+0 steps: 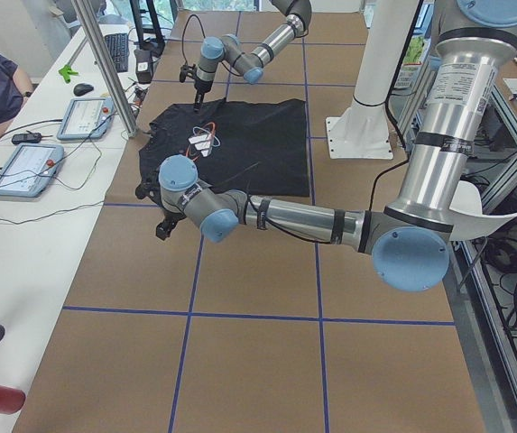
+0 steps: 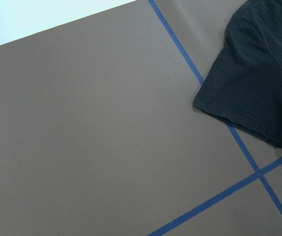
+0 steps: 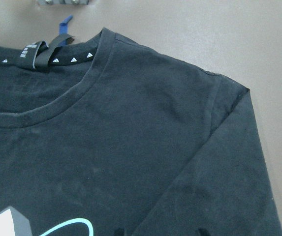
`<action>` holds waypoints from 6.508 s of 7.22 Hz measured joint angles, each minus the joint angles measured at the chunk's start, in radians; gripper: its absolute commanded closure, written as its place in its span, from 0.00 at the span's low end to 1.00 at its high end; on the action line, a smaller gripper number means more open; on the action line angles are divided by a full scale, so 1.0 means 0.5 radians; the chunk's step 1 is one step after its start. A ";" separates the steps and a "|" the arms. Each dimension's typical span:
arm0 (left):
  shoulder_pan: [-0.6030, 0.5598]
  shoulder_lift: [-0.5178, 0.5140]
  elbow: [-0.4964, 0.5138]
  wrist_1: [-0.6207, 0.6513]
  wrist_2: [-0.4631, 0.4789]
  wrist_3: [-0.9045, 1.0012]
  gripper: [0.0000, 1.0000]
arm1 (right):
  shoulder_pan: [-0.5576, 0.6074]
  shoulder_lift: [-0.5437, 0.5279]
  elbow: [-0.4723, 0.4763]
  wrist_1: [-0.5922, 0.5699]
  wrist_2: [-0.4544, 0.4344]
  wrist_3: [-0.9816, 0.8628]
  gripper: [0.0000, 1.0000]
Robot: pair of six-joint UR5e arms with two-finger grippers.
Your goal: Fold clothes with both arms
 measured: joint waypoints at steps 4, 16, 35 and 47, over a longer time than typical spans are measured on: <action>0.266 -0.284 0.160 -0.092 0.152 -0.349 0.00 | 0.206 -0.052 0.142 -0.321 0.294 -0.342 0.00; 0.783 -0.691 0.952 -0.701 1.253 -1.403 0.30 | 0.648 -0.856 0.825 -0.440 0.696 -1.064 0.00; 0.822 -0.727 1.060 -0.812 1.237 -1.390 1.00 | 0.626 -0.832 0.814 -0.440 0.682 -1.036 0.00; 1.079 -1.230 1.027 -0.567 1.171 -2.414 1.00 | 0.622 -0.832 0.815 -0.440 0.680 -1.024 0.00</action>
